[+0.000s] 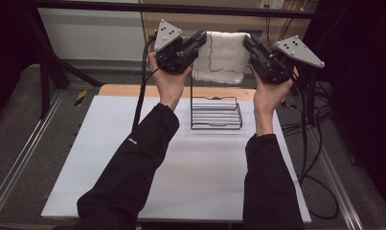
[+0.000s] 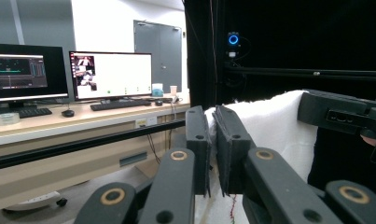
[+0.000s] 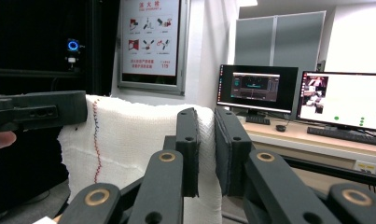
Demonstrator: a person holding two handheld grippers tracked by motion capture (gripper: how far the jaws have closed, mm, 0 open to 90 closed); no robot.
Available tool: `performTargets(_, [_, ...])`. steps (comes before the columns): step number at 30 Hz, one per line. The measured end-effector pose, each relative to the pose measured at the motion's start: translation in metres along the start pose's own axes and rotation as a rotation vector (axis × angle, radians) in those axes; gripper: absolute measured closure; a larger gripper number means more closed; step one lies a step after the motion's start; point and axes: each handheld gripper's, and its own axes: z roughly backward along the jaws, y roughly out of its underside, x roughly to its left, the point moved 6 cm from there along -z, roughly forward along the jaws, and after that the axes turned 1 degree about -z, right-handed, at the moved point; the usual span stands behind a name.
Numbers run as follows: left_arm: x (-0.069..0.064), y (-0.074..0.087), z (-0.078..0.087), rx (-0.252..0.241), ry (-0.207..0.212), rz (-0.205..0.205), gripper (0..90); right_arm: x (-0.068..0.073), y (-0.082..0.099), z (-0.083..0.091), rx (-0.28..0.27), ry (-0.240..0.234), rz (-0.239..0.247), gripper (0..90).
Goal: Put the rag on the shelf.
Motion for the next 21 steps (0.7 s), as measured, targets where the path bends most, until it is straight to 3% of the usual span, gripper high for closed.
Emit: performTargets(21, [0.023,0.013,-0.035,0.042,-0.022,0.027,84.0,-0.023,0.014,-0.038,0.047,0.018,-0.014,80.8])
